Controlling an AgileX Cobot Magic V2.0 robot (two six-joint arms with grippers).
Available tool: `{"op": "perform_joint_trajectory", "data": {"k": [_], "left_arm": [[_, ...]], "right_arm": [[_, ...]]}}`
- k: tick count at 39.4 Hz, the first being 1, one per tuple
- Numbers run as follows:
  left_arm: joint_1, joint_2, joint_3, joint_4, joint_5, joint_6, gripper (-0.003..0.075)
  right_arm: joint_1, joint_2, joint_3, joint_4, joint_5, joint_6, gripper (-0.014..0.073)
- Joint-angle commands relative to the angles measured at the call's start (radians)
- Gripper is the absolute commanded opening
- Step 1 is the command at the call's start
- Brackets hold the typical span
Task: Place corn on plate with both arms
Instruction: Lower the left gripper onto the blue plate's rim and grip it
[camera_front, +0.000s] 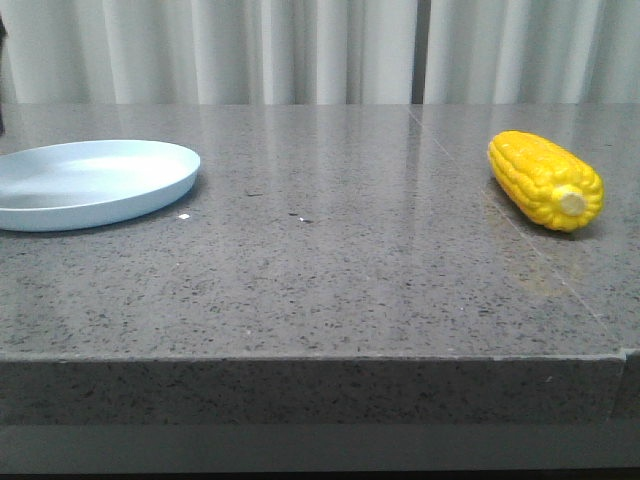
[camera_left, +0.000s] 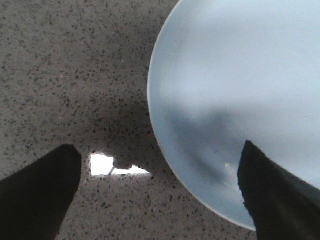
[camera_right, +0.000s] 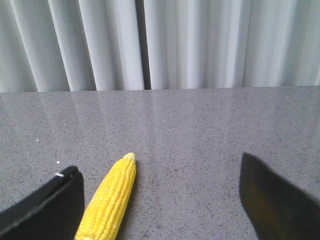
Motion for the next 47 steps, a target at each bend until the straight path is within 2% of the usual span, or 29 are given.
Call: {"op": "perform_joint_trajectory", "data": {"k": [1,16,20,24,32,37,44,47], "left_arm": [[-0.007,0.032,-0.064,-0.007,-0.001,-0.006,0.0599],[-0.007,0.115,-0.075,-0.055,-0.024,0.006,0.0582],[-0.007,0.129,-0.075,-0.076,-0.024,0.021,0.0509],[-0.007,0.132,-0.075,-0.084,-0.022,0.021,0.0395],[-0.007,0.132,-0.075,-0.091,-0.022,0.021,0.012],[-0.007,0.132,-0.075,-0.091,-0.022,0.021,-0.002],[-0.007,0.115,-0.088,-0.106,-0.02,0.021,-0.002],[-0.007,0.101,-0.119,-0.159,-0.016,0.035,-0.002]], "right_arm": [[-0.005,0.014,-0.037,0.006,-0.082,-0.004,0.065],[-0.005,0.014,-0.037,0.006,-0.082,-0.004,0.065],[-0.005,0.014,-0.037,0.006,-0.082,-0.004,0.065],[-0.005,0.014,-0.037,0.006,-0.082,-0.004,0.065],[-0.005,0.014,-0.037,0.006,-0.082,-0.004,0.065],[-0.005,0.014,-0.037,0.006,-0.082,-0.004,0.065],[-0.005,0.014,-0.037,0.006,-0.082,-0.004,0.065],[-0.005,0.014,-0.037,0.006,-0.082,-0.004,0.065]]}}
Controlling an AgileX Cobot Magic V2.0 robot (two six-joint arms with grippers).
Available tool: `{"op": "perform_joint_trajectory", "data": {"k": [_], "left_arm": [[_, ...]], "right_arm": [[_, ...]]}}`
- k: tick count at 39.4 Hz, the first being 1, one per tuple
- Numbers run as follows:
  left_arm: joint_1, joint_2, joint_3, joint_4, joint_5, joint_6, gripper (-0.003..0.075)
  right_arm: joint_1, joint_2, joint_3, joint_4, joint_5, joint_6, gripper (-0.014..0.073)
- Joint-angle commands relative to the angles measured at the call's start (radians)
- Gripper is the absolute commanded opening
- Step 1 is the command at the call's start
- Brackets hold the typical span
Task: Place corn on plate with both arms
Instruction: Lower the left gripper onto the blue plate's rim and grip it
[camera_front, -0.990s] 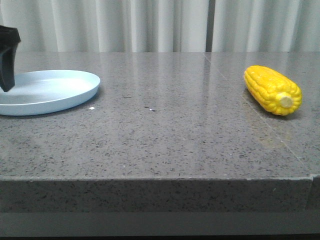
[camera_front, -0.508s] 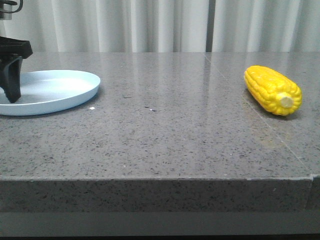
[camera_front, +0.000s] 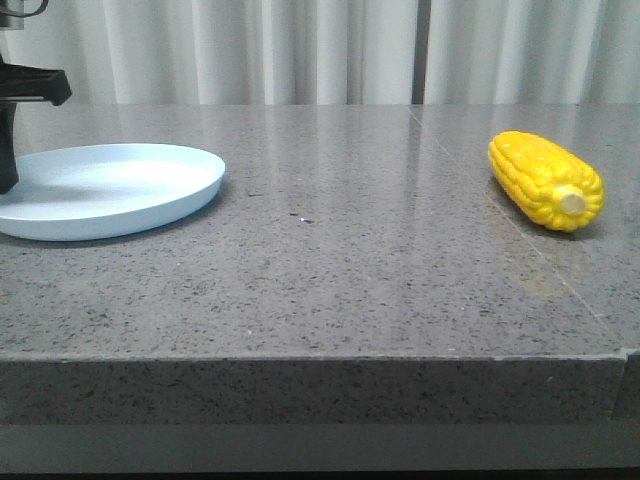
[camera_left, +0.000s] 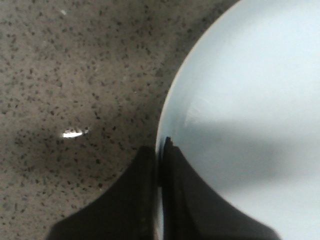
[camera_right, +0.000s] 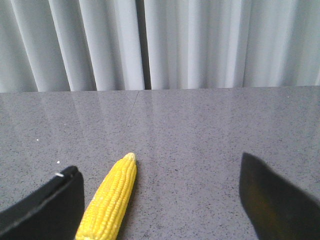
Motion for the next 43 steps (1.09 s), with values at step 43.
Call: {"op": "perform_joint_trajectory", "data": {"k": [43], "left_arm": [[-0.11,0.068,-0.15,-0.464,-0.019,0.234,0.0215]], "right_arm": [[-0.005,0.014,-0.037,0.006,-0.081,-0.004,0.065]]}}
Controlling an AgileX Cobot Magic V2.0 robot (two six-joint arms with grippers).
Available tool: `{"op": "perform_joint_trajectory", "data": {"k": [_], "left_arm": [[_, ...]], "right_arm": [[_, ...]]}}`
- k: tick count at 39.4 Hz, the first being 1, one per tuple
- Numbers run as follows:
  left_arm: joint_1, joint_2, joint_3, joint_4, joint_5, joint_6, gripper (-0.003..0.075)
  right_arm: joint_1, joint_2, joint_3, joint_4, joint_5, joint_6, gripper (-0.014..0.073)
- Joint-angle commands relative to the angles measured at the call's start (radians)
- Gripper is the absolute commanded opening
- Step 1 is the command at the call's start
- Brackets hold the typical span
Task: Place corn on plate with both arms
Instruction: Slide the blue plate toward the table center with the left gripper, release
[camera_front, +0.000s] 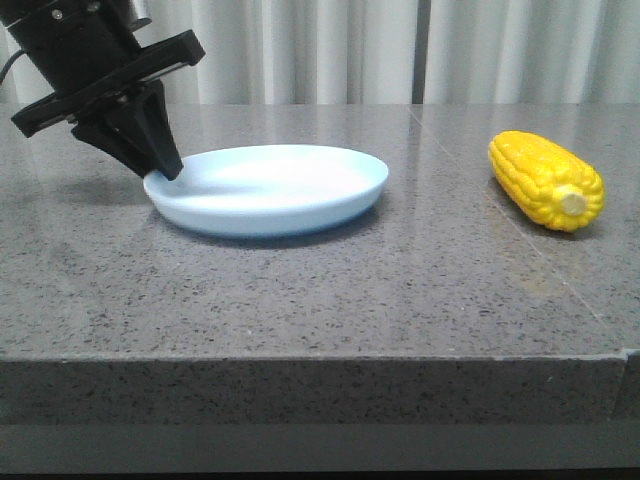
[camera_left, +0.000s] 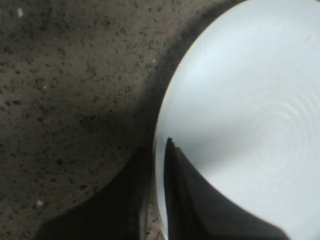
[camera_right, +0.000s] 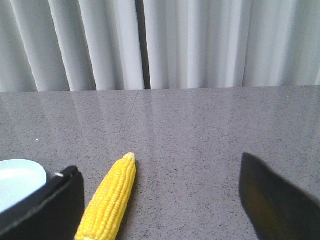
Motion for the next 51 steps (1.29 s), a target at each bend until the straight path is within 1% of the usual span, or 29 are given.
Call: {"op": "perform_joint_trajectory", "data": {"k": [1,4,5,8,11,15,21,27,31,34,38,47,51], "left_arm": [[-0.002,-0.051,-0.04,-0.027,-0.015,-0.003,0.0249],[0.0,-0.058,-0.065,0.001,-0.002,-0.003,0.031],[0.0,-0.066,-0.076,0.016,0.007,-0.003,0.032],[0.0,-0.097,-0.092,0.076,0.022,-0.003,0.0302],[0.001,-0.136,-0.092,0.134,0.022,-0.031,0.0244],[0.001,-0.19,-0.09,0.232,0.027,-0.082,0.0122],[0.001,-0.262,-0.089,0.334,0.041,-0.132,-0.0015],[0.001,-0.334,-0.086,0.447,0.057,-0.193,-0.002],[0.001,-0.392,-0.055,0.497,0.054,-0.225,-0.002],[0.001,-0.443,-0.006,0.509,0.019,-0.232,-0.002],[0.001,-0.536,0.105,0.511,-0.059,-0.232,-0.002],[0.001,-0.798,0.432,0.511,-0.363,-0.233,-0.002],[0.001,-0.914,0.563,0.511,-0.465,-0.233,-0.002]], "right_arm": [[-0.005,0.014,-0.037,0.006,-0.081,-0.004,0.065],[-0.005,0.014,-0.037,0.006,-0.081,-0.004,0.065],[-0.005,0.014,-0.037,0.006,-0.081,-0.004,0.065],[-0.005,0.014,-0.037,0.006,-0.081,-0.004,0.065],[-0.005,0.014,-0.037,0.006,-0.081,-0.004,0.065],[-0.005,0.014,-0.037,0.006,-0.081,-0.004,0.065],[-0.005,0.014,-0.037,0.006,-0.081,-0.004,0.065],[-0.005,0.014,-0.037,0.006,-0.081,-0.004,0.065],[-0.005,0.014,-0.037,0.006,-0.081,-0.004,0.065],[-0.005,0.014,-0.037,0.006,-0.081,-0.004,0.065],[-0.005,0.014,-0.037,0.006,-0.081,-0.004,0.065],[-0.005,0.014,-0.037,0.006,-0.081,-0.004,0.065],[-0.005,0.014,-0.037,0.006,-0.081,-0.004,0.065]]}}
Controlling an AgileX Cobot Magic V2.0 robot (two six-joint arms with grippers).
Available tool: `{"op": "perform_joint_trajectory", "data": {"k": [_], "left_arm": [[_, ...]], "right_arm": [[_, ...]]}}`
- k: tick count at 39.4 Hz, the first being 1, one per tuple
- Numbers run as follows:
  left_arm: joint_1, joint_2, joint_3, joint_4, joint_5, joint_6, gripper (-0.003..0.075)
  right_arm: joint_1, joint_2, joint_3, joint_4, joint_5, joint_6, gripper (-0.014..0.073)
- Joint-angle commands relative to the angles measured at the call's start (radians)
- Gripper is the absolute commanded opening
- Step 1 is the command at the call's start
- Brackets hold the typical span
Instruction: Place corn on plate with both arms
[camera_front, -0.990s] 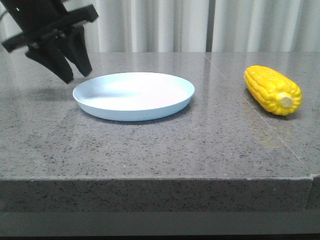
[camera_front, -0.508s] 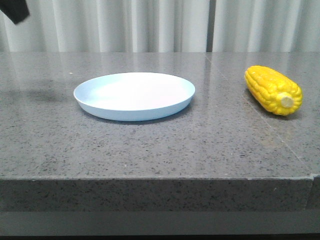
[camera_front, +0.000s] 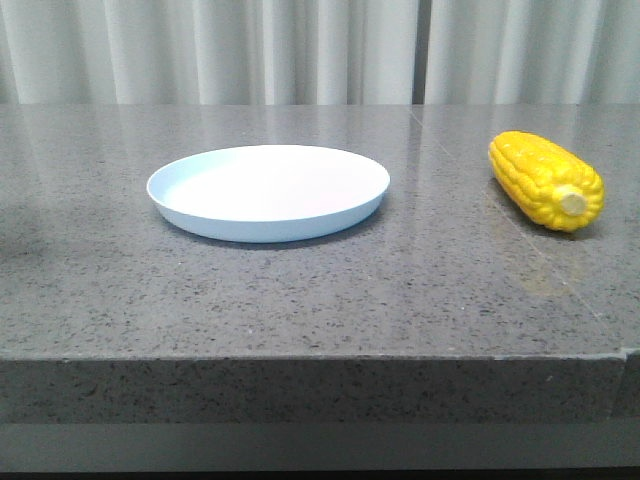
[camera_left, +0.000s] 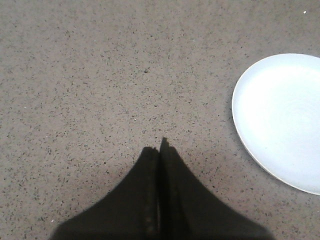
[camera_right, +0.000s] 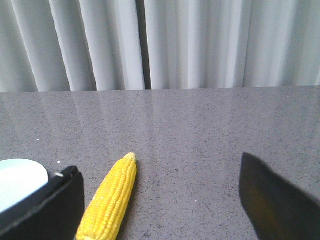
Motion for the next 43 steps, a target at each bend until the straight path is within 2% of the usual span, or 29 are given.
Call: {"op": "perform_joint_trajectory", "data": {"k": [1,7,15,24,31,35,43], "left_arm": [[0.001,-0.144,0.106,0.006,-0.191,-0.013,-0.002],[0.001,-0.354,0.298,0.006,-0.311,-0.013,-0.002],[0.001,-0.612,0.459,0.006,-0.326,-0.013,-0.002],[0.001,-0.903,0.545,0.019,-0.326,-0.011,-0.002],[0.001,-1.0,0.554,0.019,-0.317,-0.011,-0.002],[0.001,-1.009,0.554,0.019,-0.319,-0.011,-0.002],[0.001,-1.009,0.554,0.019,-0.319,-0.011,-0.002]], "right_arm": [[-0.005,0.014,-0.037,0.006,-0.081,-0.004,0.065],[-0.005,0.014,-0.037,0.006,-0.084,-0.004,0.065],[-0.005,0.014,-0.037,0.006,-0.091,-0.004,0.065],[-0.005,0.014,-0.037,0.006,-0.091,-0.004,0.065],[-0.005,0.016,-0.037,0.018,-0.077,-0.004,0.065],[-0.005,0.044,-0.037,0.073,-0.051,-0.004,0.065],[-0.005,0.261,-0.109,0.18,0.044,-0.004,0.065]]}}
